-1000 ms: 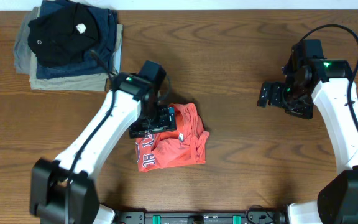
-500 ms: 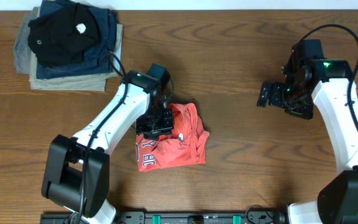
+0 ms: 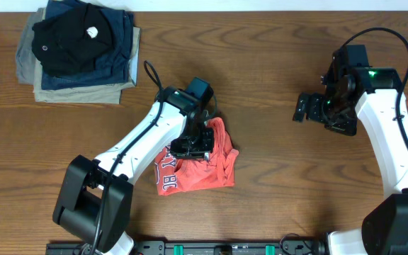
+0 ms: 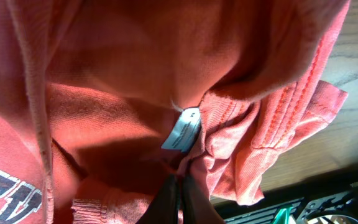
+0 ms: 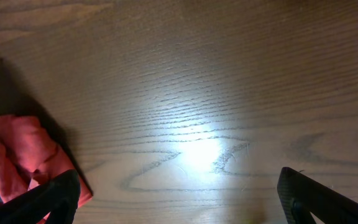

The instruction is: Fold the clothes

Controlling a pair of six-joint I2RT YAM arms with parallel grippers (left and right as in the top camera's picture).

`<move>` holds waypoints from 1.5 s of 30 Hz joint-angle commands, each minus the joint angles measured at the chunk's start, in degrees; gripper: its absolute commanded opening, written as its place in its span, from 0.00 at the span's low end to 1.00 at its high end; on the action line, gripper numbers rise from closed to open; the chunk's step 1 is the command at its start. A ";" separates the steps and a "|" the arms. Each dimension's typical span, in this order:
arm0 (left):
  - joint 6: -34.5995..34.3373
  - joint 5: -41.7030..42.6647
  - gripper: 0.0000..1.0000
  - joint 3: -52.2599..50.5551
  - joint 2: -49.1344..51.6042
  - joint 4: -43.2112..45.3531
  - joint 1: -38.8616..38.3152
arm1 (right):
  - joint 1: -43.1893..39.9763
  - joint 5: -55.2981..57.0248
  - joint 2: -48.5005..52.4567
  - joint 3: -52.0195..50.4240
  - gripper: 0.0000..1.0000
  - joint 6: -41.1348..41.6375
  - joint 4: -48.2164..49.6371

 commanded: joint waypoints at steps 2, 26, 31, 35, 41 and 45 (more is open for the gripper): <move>1.81 -0.09 0.07 0.59 -2.05 -2.29 0.17 | 0.44 0.37 -0.13 0.26 0.99 -0.68 -0.07; -1.42 -11.45 0.47 1.49 -11.96 -12.50 4.35 | 0.44 0.35 -0.13 0.26 0.99 -0.68 -0.04; 1.64 -8.68 0.71 -0.31 -11.82 -11.56 6.97 | 0.44 0.37 -0.13 0.26 0.99 -0.68 -0.07; 1.55 -3.21 0.71 -4.11 -11.08 -9.42 6.93 | 0.44 0.35 -0.13 0.26 0.99 -0.68 -0.07; 0.09 0.68 0.70 -11.02 -11.08 -1.62 6.91 | 0.44 0.35 -0.13 0.26 0.99 -0.68 -0.07; 0.07 4.87 0.57 -14.01 -11.08 2.89 6.80 | 0.44 0.35 -0.13 0.26 0.99 -0.68 -0.04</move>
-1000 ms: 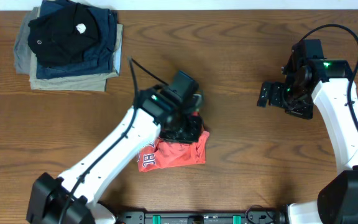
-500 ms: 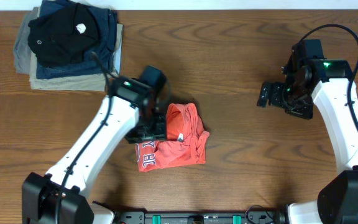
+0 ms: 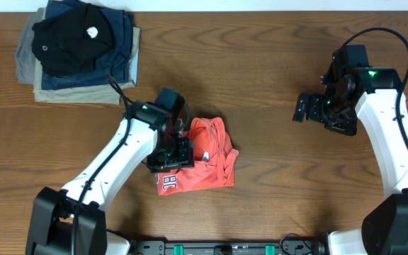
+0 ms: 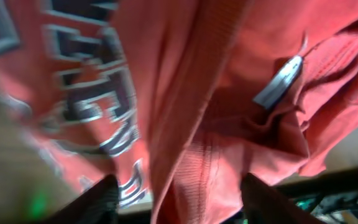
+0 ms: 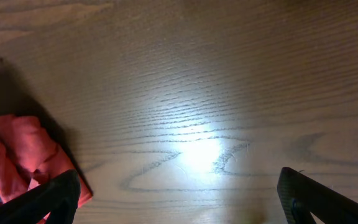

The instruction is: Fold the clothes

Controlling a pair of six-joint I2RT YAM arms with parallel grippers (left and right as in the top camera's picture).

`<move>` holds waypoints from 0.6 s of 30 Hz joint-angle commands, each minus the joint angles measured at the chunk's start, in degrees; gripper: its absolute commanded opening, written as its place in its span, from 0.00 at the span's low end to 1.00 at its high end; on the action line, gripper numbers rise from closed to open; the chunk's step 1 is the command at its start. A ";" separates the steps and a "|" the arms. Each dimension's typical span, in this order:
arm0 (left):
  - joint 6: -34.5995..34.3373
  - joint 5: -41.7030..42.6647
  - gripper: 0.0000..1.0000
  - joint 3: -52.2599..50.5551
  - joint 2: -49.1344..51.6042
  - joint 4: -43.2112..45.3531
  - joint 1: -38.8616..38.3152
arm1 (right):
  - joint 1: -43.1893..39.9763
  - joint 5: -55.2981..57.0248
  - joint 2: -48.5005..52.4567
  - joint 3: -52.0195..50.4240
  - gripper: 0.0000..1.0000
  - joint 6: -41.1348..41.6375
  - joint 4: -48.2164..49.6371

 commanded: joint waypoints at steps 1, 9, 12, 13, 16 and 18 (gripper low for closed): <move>-0.13 4.33 0.55 -1.57 0.22 1.77 -0.33 | 0.44 0.35 -0.13 0.26 0.99 -0.68 -0.07; -0.20 4.35 0.06 -1.70 0.22 5.16 -2.99 | 0.44 0.35 -0.13 0.26 0.99 -0.68 -0.07; -0.48 4.39 0.06 -1.55 0.17 6.08 -3.89 | 0.44 0.35 -0.13 0.26 0.99 -0.68 -0.07; -0.61 4.61 0.06 -1.20 0.13 6.01 -4.17 | 0.44 0.37 -0.13 0.26 0.99 -0.68 -0.07; -0.59 7.28 0.06 0.26 -0.68 5.84 -5.49 | 0.44 0.37 -0.13 0.26 0.99 -0.68 -0.07; -0.59 7.61 0.06 1.14 -1.60 6.05 -6.97 | 0.44 0.35 -0.13 0.26 0.99 -0.68 -0.07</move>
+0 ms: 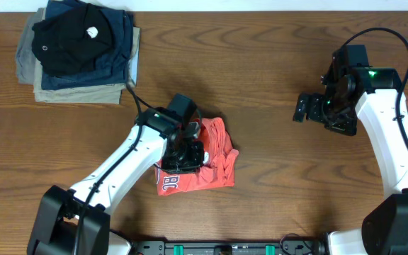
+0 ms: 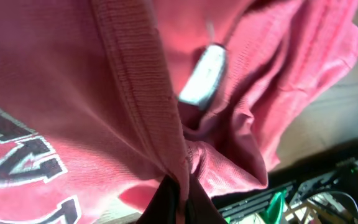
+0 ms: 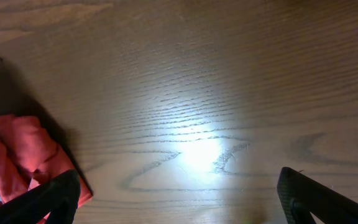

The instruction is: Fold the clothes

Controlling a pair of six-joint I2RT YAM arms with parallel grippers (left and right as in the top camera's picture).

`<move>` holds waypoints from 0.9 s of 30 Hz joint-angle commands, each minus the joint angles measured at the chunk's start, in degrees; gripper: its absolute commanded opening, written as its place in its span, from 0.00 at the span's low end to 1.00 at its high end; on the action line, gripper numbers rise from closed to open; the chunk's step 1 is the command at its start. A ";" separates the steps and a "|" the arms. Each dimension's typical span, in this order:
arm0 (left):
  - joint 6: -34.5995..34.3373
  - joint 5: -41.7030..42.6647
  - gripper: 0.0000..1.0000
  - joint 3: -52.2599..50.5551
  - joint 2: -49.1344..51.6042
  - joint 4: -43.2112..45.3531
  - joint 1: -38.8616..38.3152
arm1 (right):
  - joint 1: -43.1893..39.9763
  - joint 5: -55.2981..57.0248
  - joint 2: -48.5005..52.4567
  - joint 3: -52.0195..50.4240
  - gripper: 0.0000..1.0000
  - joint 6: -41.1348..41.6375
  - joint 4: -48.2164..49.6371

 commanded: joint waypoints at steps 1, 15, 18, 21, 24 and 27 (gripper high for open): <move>-0.02 2.16 0.06 2.80 -2.19 0.87 -3.13 | 0.44 0.35 -0.13 0.26 0.99 -0.68 -0.07; -4.98 -4.59 0.62 2.25 0.76 8.26 -13.49 | 0.44 0.33 -0.13 0.26 0.99 -0.68 -0.07; -4.96 -4.55 0.63 2.60 0.70 9.03 -14.10 | 0.44 0.33 -0.13 0.26 0.99 -0.68 -0.07; -4.35 -4.55 0.63 4.26 -0.13 7.63 -14.08 | 0.44 0.33 -0.13 0.26 0.99 -0.68 -0.07; -0.59 -4.59 0.63 6.95 -2.19 4.85 -14.08 | 0.44 0.33 -0.13 0.26 0.99 -0.68 -0.04; 0.68 -5.14 0.63 9.42 -4.96 2.78 -13.20 | 0.44 0.33 -0.13 0.26 0.99 -0.68 -0.07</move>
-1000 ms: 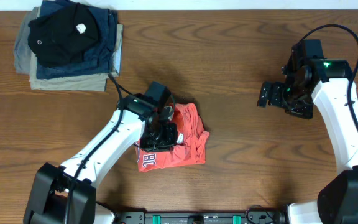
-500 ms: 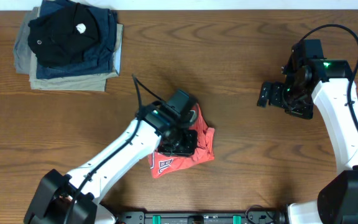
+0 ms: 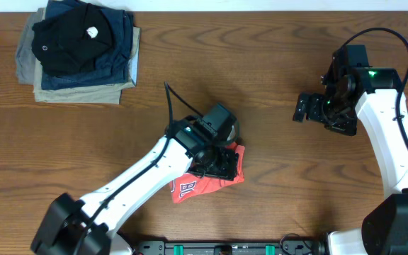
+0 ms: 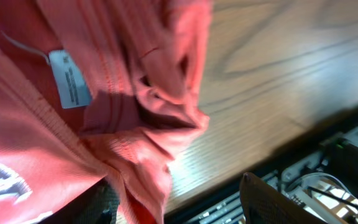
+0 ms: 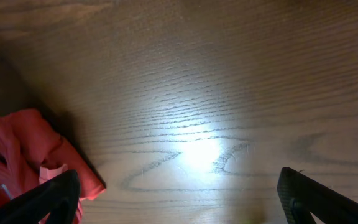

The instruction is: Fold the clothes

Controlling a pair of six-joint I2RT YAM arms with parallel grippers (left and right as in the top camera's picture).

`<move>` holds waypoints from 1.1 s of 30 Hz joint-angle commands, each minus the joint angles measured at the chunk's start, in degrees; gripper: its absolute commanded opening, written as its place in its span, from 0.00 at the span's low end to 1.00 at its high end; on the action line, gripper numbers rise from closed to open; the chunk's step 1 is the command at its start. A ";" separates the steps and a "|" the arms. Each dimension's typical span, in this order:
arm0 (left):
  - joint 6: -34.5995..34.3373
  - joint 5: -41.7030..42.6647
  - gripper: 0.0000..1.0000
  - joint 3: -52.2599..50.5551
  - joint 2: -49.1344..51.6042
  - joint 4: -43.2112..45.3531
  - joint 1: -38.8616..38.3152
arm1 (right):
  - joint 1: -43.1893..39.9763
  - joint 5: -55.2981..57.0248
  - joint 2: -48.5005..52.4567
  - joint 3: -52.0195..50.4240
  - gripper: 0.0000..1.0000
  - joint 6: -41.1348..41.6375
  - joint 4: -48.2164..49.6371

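Observation:
A crumpled red shirt (image 3: 195,185) with white lettering lies near the table's front edge, its white label (image 4: 69,78) facing up. My left gripper (image 3: 222,161) sits right over the shirt's right part. In the left wrist view the left gripper (image 4: 185,202) stands open, one finger (image 4: 101,202) half under a red fold, the other over the table edge. My right gripper (image 3: 302,110) hangs open at the right over bare wood, far from the shirt. From the right wrist, the shirt (image 5: 17,155) shows at the far left.
A stack of folded clothes (image 3: 80,49), black on blue on khaki, rests at the back left corner. The table's front edge and a black rail (image 4: 303,180) lie just beyond the shirt. Brown wood table (image 3: 275,198) stretches between the two arms.
My left gripper was shut on a fold by the shirt's collar; now it is open. Gripper and shirt both sit further right and nearer the front edge. The right arm has not moved.
First my left gripper was shut on the shirt's fabric near the label. Then it stood open over the shirt's left, lettered side. After that it was shut on a ribbed fold near the collar. Now it is open, and the bunched shirt lies further right.

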 commanded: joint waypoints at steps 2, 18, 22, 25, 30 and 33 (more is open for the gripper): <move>2.97 -1.38 0.63 4.17 -5.84 -0.94 1.62 | 0.44 0.35 -0.13 0.26 0.99 -0.68 -0.07; -3.56 -4.50 0.48 3.91 6.23 7.30 3.56 | 0.48 0.33 -0.13 0.26 0.99 -0.68 -0.07; -5.09 -11.13 0.48 3.93 7.93 7.63 3.56 | 0.48 0.33 -0.13 0.26 0.99 -0.68 -0.04; -5.07 -14.03 0.49 3.93 7.93 7.56 3.56 | 0.44 0.33 -0.13 0.26 0.99 -0.68 -0.07; -5.05 -14.25 0.49 3.93 8.17 7.63 3.54 | 0.44 0.33 -0.13 0.26 0.99 -0.68 -0.07; -5.05 -14.49 0.49 3.89 9.22 7.63 3.54 | 0.44 0.33 -0.13 0.26 0.99 -0.68 -0.07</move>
